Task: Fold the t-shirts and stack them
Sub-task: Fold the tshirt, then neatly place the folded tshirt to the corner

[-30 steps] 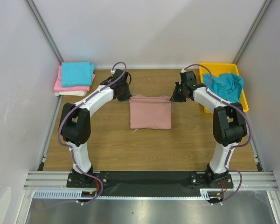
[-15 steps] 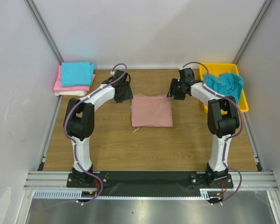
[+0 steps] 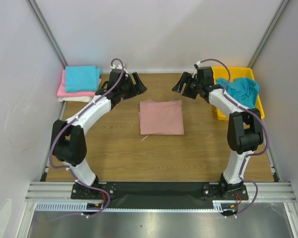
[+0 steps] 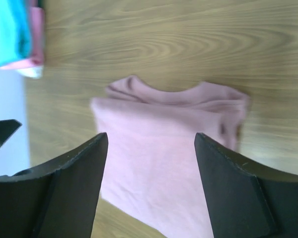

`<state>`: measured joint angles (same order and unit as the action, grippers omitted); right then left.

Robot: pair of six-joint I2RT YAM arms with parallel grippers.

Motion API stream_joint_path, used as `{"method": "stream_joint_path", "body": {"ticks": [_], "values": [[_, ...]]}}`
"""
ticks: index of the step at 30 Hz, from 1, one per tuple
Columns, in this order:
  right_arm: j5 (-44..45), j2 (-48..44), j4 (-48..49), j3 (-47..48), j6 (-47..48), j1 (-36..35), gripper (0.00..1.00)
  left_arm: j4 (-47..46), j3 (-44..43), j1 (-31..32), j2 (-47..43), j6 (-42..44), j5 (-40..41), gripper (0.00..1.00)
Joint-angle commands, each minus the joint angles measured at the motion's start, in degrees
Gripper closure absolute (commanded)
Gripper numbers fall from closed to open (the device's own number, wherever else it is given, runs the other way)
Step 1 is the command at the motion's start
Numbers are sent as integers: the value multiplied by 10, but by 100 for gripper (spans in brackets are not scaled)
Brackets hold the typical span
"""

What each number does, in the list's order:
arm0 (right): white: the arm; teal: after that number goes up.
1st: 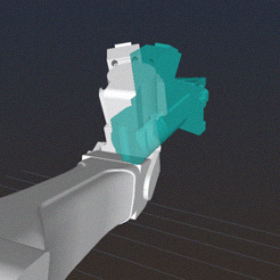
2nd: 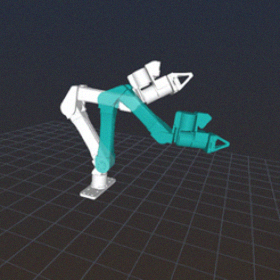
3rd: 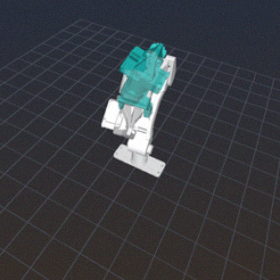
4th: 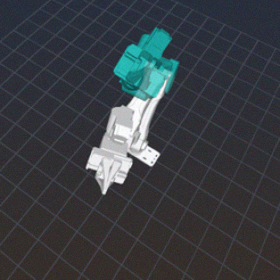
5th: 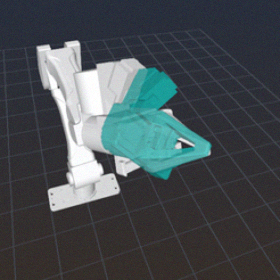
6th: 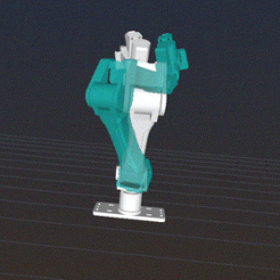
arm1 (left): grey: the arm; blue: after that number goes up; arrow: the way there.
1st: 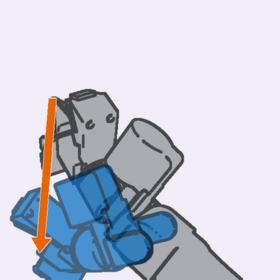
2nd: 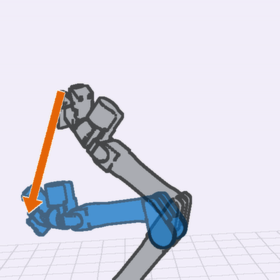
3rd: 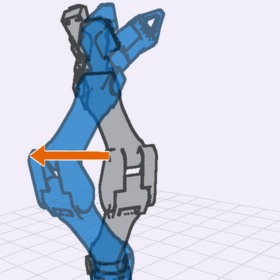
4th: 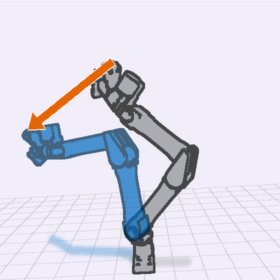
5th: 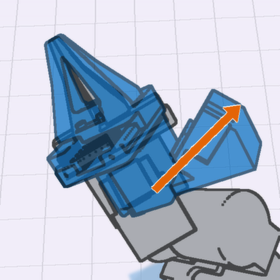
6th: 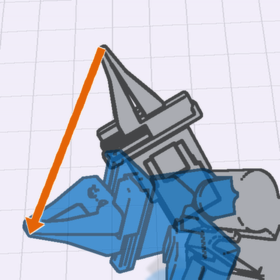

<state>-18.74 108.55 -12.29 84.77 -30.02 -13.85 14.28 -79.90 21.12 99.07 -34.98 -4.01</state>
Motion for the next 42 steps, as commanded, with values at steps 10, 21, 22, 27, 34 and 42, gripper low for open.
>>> {"method": "stream_joint_path", "body": {"ticks": [10, 21, 22, 27, 34, 42], "values": [[-93, 52, 252, -102, -122, -1, 24, -338, 153, 16, 41, -177, -54, 16], [-78, 133, 296, -54, -114, 1, 25, -337, 78, 16, 158, -181, -19, 17], [-76, 135, 300, -52, -115, 2, 25, -334, 77, 16, 162, -181, -12, 17], [-62, 148, 305, -56, -112, 8, 26, -304, 59, 8, 197, -186, 10, 16], [-71, 166, 318, -57, -113, 26, 26, -284, 48, -6, 213, -178, 6, 17], [-96, 156, 323, -45, -109, 27, 27, -269, 32, -8, 199, -117, -23, 17]]}}
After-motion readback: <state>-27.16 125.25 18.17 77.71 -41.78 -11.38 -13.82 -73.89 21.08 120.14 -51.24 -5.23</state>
